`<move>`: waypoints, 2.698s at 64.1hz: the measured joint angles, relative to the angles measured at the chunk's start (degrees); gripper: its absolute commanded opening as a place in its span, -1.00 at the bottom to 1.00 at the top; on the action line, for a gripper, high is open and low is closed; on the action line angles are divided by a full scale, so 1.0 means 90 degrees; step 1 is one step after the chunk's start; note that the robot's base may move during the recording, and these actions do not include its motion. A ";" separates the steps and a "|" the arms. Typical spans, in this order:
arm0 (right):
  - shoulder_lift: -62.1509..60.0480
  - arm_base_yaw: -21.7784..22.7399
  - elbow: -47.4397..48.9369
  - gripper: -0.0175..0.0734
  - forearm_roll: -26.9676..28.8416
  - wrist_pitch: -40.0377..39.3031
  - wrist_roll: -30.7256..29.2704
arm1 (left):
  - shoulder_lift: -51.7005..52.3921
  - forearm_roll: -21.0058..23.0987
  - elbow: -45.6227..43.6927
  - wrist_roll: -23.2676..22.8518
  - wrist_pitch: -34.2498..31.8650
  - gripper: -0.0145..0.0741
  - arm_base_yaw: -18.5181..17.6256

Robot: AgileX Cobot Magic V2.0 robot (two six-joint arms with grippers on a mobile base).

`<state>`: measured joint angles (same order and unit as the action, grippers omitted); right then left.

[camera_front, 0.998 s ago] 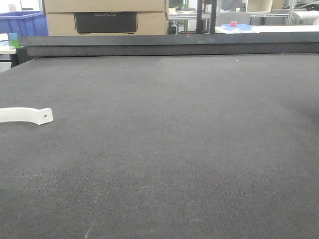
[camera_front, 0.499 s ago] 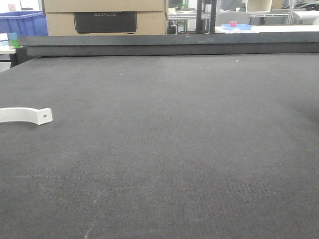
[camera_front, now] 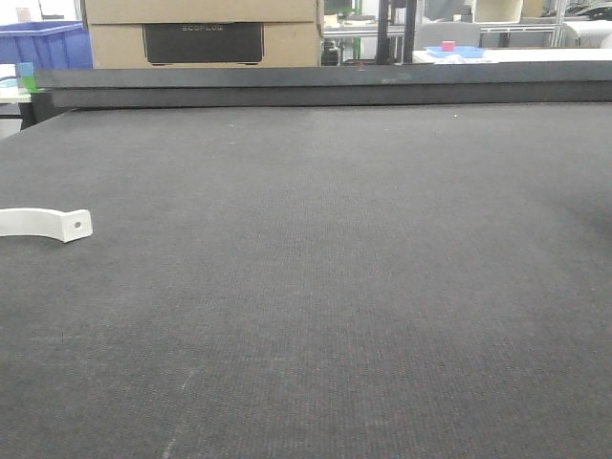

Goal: Grab PVC pipe and place in blue bin
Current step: 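Lift the held white pipe off the table with both grippers, then drive the base to the steel shelf of blue bins holding the pipe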

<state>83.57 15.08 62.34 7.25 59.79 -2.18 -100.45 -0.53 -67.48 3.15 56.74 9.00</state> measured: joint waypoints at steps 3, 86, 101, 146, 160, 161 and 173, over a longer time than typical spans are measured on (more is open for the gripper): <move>-0.0187 0.0000 0.0000 -0.98 0.0000 -0.0019 0.0000 | 0.0196 0.0000 -0.0025 0.0000 0.0075 -0.92 -0.0035; -0.6394 0.0000 -0.2481 -0.98 0.0000 -0.5028 -0.0438 | 0.7097 0.0224 0.2464 -0.0024 -0.4726 -0.92 -0.1185; -0.6720 0.0000 -0.2481 -0.98 0.0000 -0.4482 -0.0438 | 0.7616 0.0126 0.2489 -0.0024 -0.4726 -0.92 -0.1185; -0.6733 0.0000 -0.2245 -0.98 0.0000 -0.3768 -0.0438 | 0.7711 0.0103 0.2489 -0.0024 -0.4742 -0.92 -0.1185; -0.6733 0.0000 -0.2245 -0.98 0.0000 -0.3768 -0.0438 | 0.7711 0.0103 0.2489 -0.0024 -0.4742 -0.92 -0.1185; -0.6733 0.0000 -0.2245 -0.98 0.0000 -0.3768 -0.0438 | 0.7711 0.0103 0.2489 -0.0024 -0.4742 -0.92 -0.1185; -0.6733 0.0000 -0.2245 -0.98 0.0000 -0.3765 -0.0438 | 0.7711 0.0103 0.2489 -0.0024 -0.4742 -0.92 -0.1185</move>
<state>22.97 15.08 42.14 7.25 25.90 -6.12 -31.05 0.40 -45.07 2.93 14.06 -1.67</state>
